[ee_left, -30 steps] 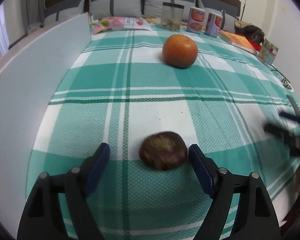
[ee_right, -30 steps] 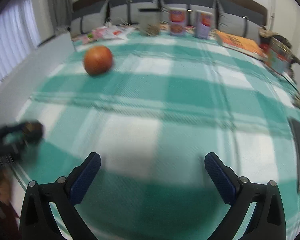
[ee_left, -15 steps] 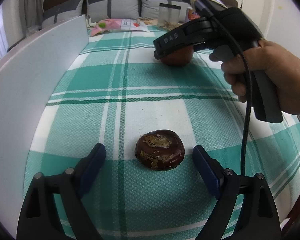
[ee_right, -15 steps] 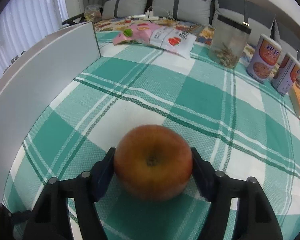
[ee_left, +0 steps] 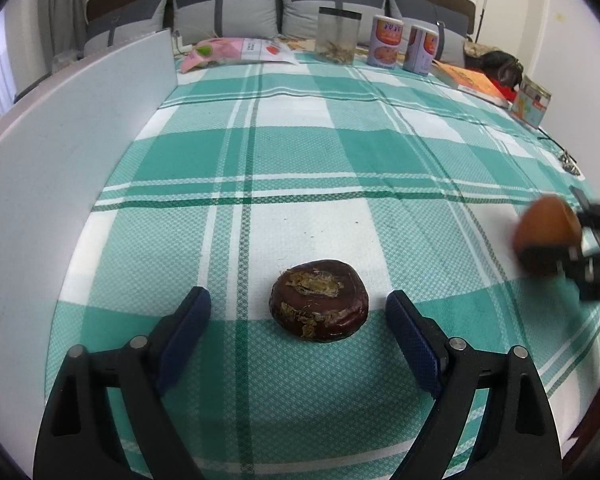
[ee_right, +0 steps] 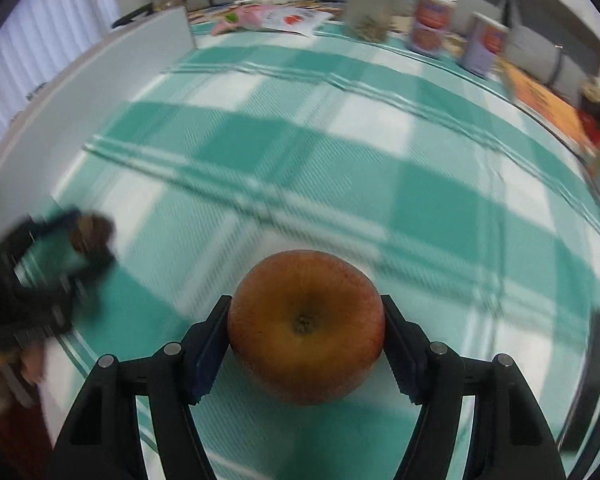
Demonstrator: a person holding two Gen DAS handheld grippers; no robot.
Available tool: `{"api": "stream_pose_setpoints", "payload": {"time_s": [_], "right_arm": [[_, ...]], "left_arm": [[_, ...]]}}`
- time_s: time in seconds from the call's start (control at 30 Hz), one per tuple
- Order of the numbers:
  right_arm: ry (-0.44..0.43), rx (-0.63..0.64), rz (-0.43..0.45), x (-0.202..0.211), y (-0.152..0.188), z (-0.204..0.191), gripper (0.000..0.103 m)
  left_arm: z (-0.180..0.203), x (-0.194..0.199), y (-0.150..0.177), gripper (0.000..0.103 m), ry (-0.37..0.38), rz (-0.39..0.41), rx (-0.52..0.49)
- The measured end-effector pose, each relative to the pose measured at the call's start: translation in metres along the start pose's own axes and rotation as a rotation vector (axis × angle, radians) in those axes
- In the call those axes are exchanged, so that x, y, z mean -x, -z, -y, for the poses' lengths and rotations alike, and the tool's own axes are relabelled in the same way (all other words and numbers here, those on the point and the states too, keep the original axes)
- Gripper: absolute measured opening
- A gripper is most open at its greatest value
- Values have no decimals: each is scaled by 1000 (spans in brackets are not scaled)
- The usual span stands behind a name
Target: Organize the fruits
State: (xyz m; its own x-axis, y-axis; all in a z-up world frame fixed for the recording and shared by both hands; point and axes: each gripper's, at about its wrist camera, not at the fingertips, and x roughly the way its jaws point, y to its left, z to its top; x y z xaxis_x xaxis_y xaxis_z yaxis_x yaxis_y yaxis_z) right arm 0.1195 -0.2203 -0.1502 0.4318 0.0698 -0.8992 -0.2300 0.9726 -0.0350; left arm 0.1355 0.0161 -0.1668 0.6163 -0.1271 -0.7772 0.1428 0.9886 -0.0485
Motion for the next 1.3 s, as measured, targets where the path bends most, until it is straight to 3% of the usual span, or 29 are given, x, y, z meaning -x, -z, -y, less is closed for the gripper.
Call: {"api": "stream_pose_setpoints", "payload": {"time_s": [0.03, 0.07, 0.13, 0.4, 1.3], "right_arm": [[8, -11, 24, 1, 4, 1, 75], [25, -26, 51, 2, 10, 0, 88], [44, -72, 97, 4, 21, 0, 98], [59, -133, 126, -5, 30, 4, 103], [67, -131, 132, -6, 32, 3, 103]], "left_arm": [[1, 0, 0, 91, -4, -2, -3], [1, -1, 0, 91, -10, -3, -8], [4, -1, 0, 91, -25, -8, -20], [5, -3, 0, 92, -31, -14, -29], [6, -5, -1, 95, -33, -17, -32]]}}
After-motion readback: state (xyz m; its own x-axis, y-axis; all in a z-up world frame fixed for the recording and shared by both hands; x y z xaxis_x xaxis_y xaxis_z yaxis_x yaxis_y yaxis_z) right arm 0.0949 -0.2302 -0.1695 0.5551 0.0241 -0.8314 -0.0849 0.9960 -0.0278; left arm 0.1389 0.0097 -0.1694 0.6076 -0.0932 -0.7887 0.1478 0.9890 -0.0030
